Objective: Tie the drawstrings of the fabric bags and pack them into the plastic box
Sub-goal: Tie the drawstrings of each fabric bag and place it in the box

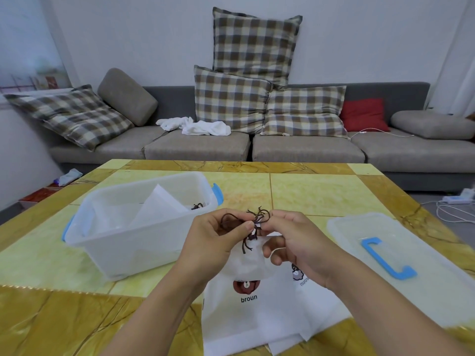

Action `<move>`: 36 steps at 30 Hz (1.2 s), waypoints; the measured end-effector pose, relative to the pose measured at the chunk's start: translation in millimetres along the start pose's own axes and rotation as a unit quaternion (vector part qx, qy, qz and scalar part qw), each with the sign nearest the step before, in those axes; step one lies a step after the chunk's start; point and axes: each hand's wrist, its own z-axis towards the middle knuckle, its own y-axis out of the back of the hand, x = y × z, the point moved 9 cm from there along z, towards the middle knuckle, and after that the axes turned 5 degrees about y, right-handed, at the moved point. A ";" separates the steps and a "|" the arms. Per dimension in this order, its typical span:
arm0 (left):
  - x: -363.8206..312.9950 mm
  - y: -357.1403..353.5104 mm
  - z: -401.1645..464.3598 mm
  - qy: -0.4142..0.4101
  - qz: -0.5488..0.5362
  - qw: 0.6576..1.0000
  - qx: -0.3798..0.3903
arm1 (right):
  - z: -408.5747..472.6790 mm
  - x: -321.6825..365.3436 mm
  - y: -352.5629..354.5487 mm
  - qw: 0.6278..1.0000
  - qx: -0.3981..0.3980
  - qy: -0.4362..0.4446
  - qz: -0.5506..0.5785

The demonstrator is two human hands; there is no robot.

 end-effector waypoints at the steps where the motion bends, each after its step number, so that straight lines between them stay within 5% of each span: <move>1: 1.9 -0.5 0.3 0.009 -0.002 1.000 0.004 | -0.3 0.1 0.4 1.000 -0.011 0.001 0.000; 7: 2.7 0.5 -0.1 0.010 -0.002 1.000 0.005 | -0.1 1.7 1.1 0.999 -0.037 0.013 -0.001; 13: -7.4 -0.9 -2.7 -0.054 0.050 0.997 0.005 | -3.0 -2.0 -4.9 0.992 0.052 -0.030 0.114; 23: -1.6 0.2 0.8 -0.046 0.085 0.995 -0.015 | -2.7 21.4 21.5 0.994 -0.053 0.085 -0.035; 27: -1.0 0.9 1.5 -0.045 0.076 0.996 -0.027 | -6.3 23.4 9.4 0.997 -0.017 0.062 0.040; 36: -0.6 2.1 1.9 -0.035 0.031 0.999 -0.015 | -13.0 25.7 -1.4 0.994 0.030 0.061 -0.085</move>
